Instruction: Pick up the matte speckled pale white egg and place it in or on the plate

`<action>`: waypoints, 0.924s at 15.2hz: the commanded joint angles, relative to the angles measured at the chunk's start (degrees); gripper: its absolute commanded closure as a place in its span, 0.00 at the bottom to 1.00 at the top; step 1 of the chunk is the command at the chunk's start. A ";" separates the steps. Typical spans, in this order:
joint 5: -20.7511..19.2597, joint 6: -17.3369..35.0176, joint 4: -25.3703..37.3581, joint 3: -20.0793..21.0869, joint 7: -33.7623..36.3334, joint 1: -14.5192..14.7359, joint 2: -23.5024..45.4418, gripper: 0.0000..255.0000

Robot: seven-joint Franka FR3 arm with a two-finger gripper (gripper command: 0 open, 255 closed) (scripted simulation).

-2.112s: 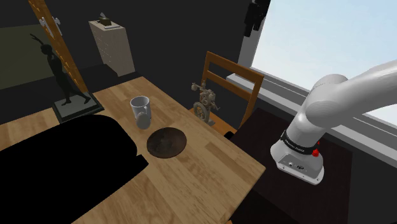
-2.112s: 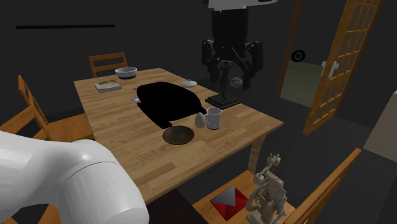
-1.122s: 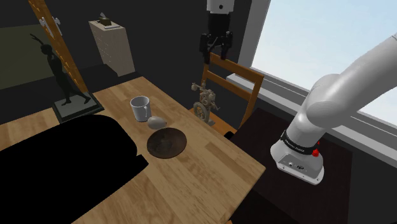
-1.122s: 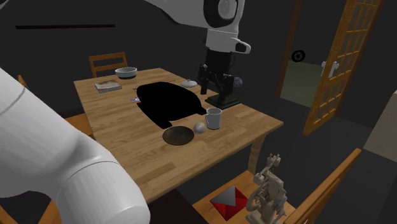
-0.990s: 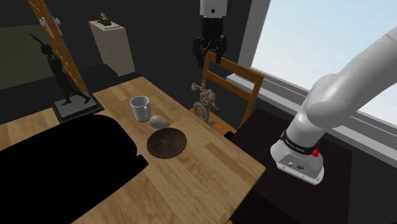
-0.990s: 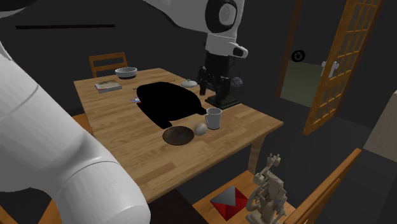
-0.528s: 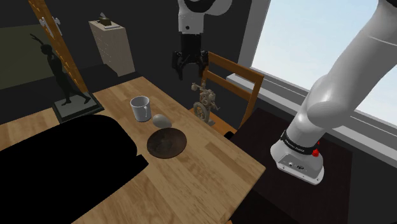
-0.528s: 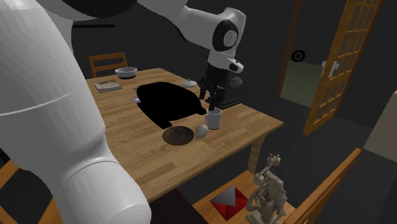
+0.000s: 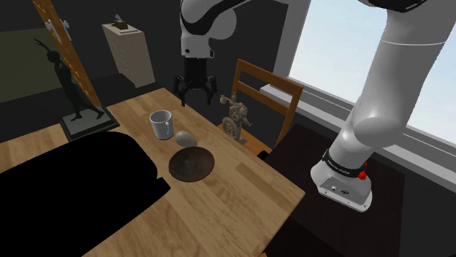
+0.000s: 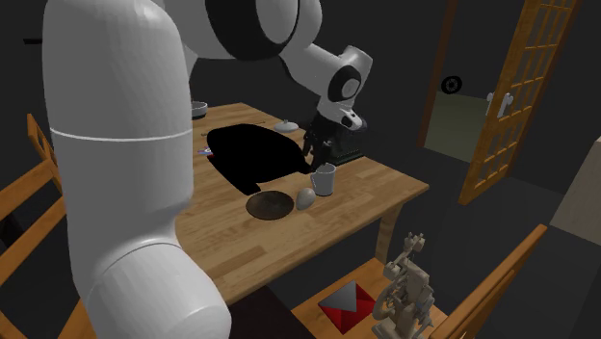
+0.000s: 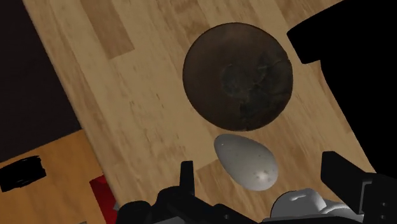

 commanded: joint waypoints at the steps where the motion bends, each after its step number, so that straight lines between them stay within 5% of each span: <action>1: 1.04 1.17 3.68 0.41 2.54 0.79 5.08 0.00; 11: 5.61 2.11 24.31 1.01 12.46 3.73 27.31 0.00; 14: 5.84 3.98 23.24 1.20 12.27 4.29 27.94 0.00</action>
